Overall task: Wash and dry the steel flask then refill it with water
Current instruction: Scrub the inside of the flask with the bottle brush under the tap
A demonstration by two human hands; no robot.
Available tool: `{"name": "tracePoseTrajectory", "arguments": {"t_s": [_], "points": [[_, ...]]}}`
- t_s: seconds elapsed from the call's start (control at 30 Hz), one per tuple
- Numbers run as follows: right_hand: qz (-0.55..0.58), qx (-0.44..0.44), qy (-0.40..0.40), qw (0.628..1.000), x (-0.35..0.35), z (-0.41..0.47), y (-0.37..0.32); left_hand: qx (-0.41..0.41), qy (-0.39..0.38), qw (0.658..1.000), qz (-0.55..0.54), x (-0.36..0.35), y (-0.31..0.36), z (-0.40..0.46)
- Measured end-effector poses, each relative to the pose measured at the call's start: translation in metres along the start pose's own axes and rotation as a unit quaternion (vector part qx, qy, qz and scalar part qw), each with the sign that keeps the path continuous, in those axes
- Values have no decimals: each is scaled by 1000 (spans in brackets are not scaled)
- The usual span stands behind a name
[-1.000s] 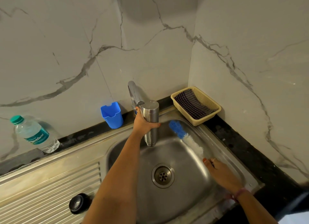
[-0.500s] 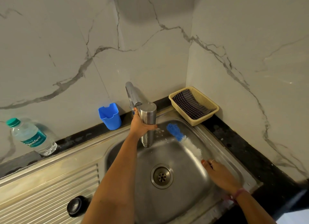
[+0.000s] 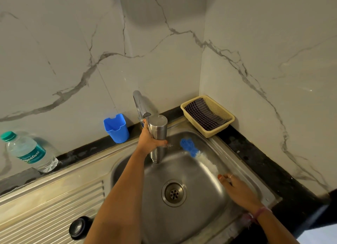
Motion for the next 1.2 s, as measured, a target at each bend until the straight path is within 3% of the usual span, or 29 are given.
{"name": "tracePoseTrajectory", "arguments": {"t_s": [0.1, 0.3, 0.6, 0.83, 1.03, 1.2], "points": [[19, 16, 4, 1000, 2, -2, -3, 21, -13, 1000, 11, -3, -11, -8], [162, 11, -44, 986, 0, -8, -9, 62, 37, 997, 4, -3, -47, -42], [32, 152, 0, 988, 18, -11, -74, 68, 68, 995, 15, 1, -60, -74], [-42, 164, -47, 984, 10, -13, -80, 60, 81, 995, -23, 10, -50, -79], [-96, 157, 4, 983, 28, 3, -80, 47, 66, 996, -22, 11, -42, -79], [-87, 198, -29, 976, 23, -2, -100, 75, 68, 994, -34, 12, -43, -76]]}}
Point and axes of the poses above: each hand's wrist, its own z-axis towards the middle knuckle, its own x-axis out of the back of the hand, y = z × x, the point moved 6 cm from there along z, towards the middle knuckle, and after that the axes turned 1 degree about -z, right-handed, at the moved point
